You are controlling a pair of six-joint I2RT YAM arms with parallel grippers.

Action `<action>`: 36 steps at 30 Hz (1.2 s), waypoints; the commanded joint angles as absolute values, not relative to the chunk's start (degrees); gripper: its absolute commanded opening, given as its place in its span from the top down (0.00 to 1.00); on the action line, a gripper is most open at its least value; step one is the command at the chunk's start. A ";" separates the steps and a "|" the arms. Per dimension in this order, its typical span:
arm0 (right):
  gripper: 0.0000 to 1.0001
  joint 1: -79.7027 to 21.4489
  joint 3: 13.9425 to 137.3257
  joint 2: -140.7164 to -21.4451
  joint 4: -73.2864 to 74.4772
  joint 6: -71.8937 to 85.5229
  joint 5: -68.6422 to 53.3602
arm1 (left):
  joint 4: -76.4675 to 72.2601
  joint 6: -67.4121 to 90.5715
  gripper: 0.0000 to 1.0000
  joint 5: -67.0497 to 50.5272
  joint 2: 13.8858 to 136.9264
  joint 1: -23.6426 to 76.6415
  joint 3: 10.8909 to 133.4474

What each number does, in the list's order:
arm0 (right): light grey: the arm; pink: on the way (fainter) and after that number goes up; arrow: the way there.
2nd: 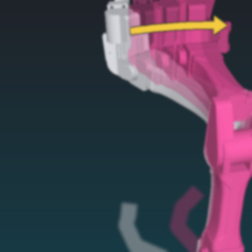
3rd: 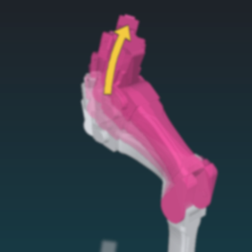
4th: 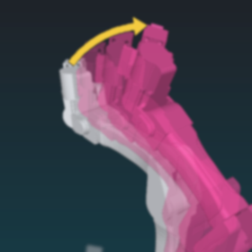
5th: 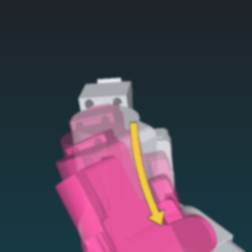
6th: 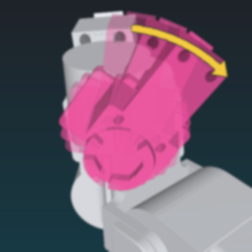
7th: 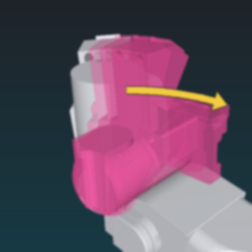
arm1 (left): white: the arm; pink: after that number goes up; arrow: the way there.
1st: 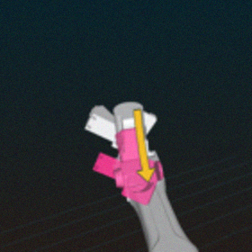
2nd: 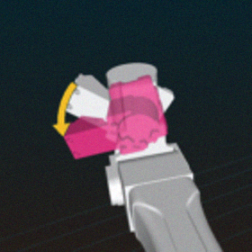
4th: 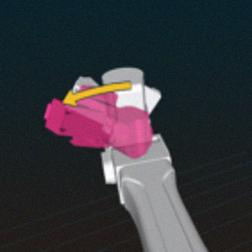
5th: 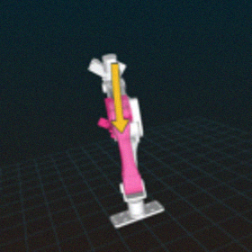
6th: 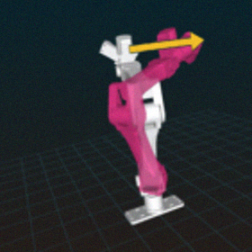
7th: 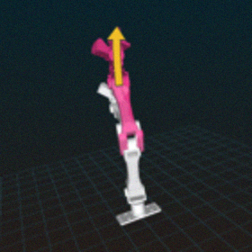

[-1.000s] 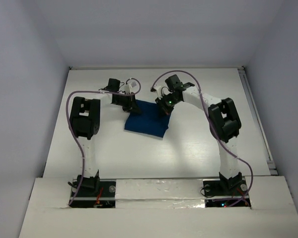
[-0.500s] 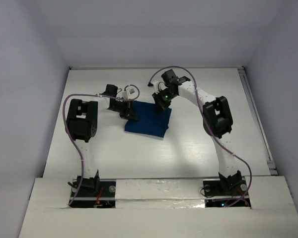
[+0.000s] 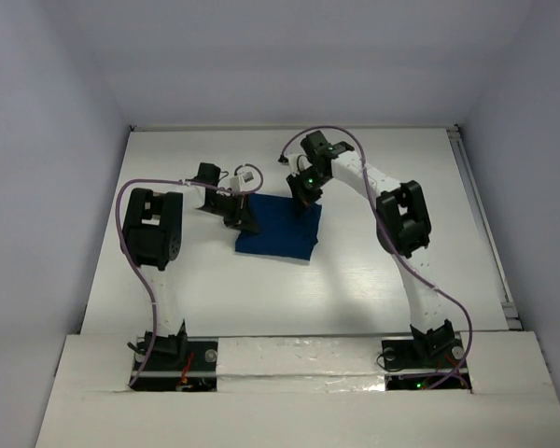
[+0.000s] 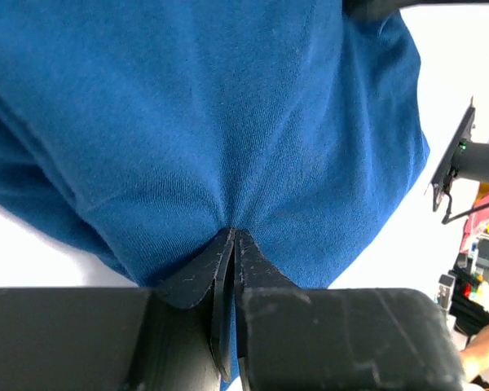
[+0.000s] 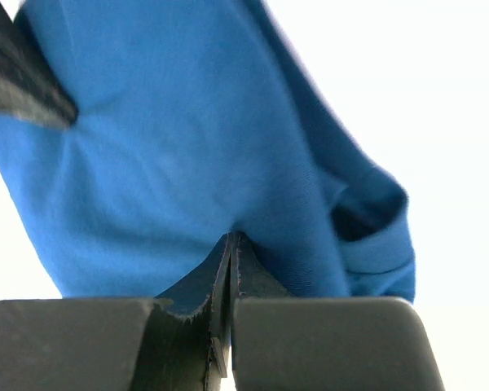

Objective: Fold and stack the t-shirts
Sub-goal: Smooth out wrinkles on the folded tshirt

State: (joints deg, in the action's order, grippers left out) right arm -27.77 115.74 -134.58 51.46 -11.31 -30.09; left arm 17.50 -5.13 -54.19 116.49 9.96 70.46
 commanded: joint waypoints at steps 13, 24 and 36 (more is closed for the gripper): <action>1.00 -26.89 119.46 -130.19 51.77 -12.74 -30.67 | 23.46 -8.70 1.00 -57.48 108.12 6.60 75.49; 0.71 -24.52 107.06 -109.61 42.45 -13.54 -28.92 | 11.07 -4.92 0.82 -52.65 93.79 -0.96 79.81; 0.56 -4.33 88.17 -87.11 37.62 -16.61 -30.50 | 12.83 -15.90 0.83 -45.70 79.20 -6.58 66.98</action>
State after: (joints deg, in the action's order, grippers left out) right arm -7.88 90.56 -92.23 40.82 -14.17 -29.26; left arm 13.19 -11.77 -47.44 84.68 -5.17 69.01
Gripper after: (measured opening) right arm 0.434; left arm 0.174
